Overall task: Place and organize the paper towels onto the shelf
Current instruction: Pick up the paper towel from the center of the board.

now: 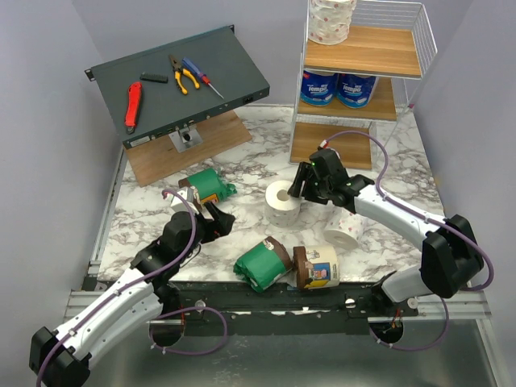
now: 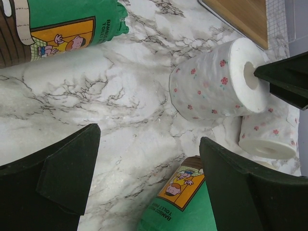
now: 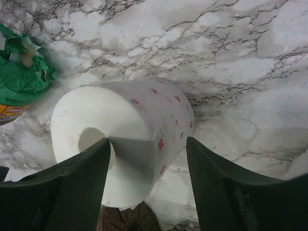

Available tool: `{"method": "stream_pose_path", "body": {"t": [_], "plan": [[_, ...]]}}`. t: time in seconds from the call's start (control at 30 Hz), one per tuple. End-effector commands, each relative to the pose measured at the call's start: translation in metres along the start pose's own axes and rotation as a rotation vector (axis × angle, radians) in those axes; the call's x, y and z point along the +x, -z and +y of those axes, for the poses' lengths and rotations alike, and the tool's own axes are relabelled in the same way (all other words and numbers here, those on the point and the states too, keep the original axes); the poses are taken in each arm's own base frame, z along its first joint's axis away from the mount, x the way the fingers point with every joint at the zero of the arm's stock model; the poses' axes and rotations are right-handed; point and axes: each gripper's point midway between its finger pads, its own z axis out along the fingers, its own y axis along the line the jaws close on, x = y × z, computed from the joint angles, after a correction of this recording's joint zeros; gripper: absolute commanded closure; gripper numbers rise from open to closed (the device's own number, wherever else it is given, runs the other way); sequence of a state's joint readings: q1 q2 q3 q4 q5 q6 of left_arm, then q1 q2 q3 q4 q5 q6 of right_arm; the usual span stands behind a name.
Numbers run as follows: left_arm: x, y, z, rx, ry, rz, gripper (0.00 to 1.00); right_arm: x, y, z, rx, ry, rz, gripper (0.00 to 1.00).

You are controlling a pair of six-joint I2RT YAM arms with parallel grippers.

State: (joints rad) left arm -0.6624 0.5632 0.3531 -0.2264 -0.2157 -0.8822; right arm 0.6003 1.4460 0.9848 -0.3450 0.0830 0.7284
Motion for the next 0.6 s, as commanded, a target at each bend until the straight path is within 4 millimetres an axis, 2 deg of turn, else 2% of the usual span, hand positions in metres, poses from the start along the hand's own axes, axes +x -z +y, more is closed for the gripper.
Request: {"method": "stream_pose_path", "body": {"t": [0.0, 0.3, 0.57], "plan": [[-0.0118, 0.0018, -0.0103, 0.021, -0.002, -0.026, 0.13, 0.0024, 0.0012, 0.0084, -0.033, 0.037, 0.032, 0.33], [-0.0095, 0.0001, -0.0098, 0.019, 0.004, -0.019, 0.13, -0.0005, 0.0094, 0.0073, -0.017, 0.072, 0.023, 0.29], [-0.0081, -0.0018, -0.0107, 0.018, 0.004, -0.009, 0.13, 0.0085, 0.0064, 0.0051, 0.003, 0.097, 0.049, 0.37]]}}
